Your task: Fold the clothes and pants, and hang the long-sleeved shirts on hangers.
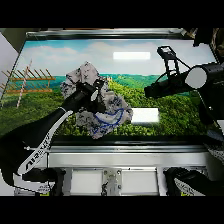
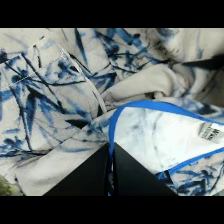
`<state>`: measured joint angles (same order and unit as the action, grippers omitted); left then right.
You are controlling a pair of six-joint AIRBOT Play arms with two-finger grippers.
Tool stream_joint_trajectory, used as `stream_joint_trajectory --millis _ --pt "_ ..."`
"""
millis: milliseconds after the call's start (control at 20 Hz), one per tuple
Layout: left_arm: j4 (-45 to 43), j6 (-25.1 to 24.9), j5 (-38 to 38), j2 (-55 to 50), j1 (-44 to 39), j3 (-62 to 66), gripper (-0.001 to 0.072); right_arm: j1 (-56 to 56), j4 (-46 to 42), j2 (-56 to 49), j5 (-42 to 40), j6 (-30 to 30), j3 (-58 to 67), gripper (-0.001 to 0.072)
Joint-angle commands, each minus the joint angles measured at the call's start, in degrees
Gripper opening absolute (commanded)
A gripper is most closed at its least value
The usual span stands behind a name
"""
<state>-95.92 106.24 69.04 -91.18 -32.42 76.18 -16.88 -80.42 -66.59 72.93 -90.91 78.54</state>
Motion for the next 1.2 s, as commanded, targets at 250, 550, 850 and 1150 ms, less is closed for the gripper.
stream_joint_trajectory --millis 250,550,850,1150 --pt "2.0 -0.4 -1.1 13.3 4.0 0.1 0.0015 -7.6 -0.2 -6.9 -3.7 -3.9 -3.9 0.0018" --pt "4.6 -2.4 -0.3 14.8 2.4 0.1 0.0015 -14.6 0.9 -20.7 -9.3 -9.7 -2.7 0.0556" --pt "4.6 -2.4 0.4 14.8 2.4 0.1 0.0015 -14.5 -3.7 -25.7 -9.9 -20.9 -1.1 0.0432" --pt "4.6 -2.5 0.5 14.8 2.4 0.1 0.0015 -12.3 -3.5 -26.2 -12.6 -28.7 -1.1 0.0429"
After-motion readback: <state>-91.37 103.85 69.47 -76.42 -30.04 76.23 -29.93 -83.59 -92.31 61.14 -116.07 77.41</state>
